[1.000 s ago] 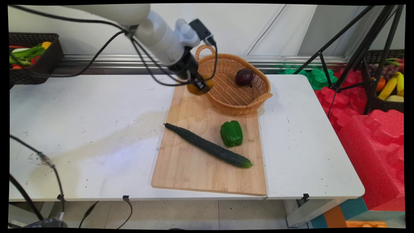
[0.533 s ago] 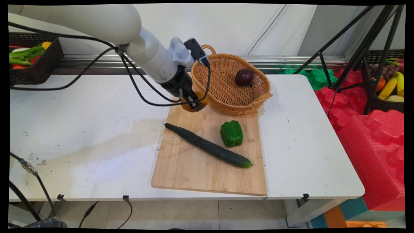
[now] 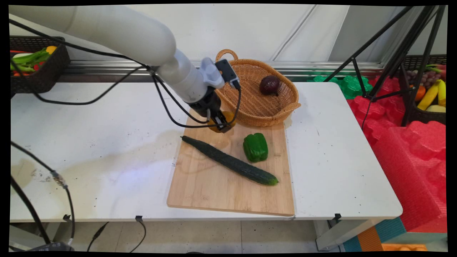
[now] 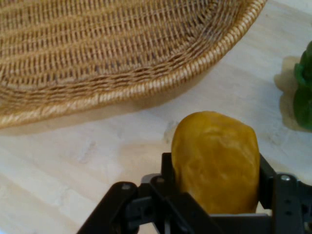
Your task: Place the picked object on the cutting board
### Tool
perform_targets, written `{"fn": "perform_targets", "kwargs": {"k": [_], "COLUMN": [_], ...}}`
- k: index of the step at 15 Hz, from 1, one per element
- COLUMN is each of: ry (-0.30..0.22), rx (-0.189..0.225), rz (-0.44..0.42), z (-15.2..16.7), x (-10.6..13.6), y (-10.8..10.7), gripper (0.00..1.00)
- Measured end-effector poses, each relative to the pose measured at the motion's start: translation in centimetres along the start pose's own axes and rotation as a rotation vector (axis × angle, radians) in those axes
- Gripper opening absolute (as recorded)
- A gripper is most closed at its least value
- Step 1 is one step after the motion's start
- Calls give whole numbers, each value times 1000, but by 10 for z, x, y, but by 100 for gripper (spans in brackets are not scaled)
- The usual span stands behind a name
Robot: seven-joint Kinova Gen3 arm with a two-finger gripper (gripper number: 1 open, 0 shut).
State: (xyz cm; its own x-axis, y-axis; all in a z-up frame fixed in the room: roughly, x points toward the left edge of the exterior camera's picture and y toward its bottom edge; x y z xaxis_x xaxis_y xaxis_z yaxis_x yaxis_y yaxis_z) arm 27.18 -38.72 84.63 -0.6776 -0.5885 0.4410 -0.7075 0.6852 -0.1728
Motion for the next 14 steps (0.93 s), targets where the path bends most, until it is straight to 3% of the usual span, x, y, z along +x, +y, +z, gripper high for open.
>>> {"fn": "perform_targets", "kwargs": {"k": [10, 11, 14], "ry": [-11, -11, -6], "rx": [-36, -38, -44], "rz": [36, 40, 52], "z": [40, 41, 41], "x": [7, 7, 6], "y": [2, 3, 4], "gripper": [0, 100, 100]}}
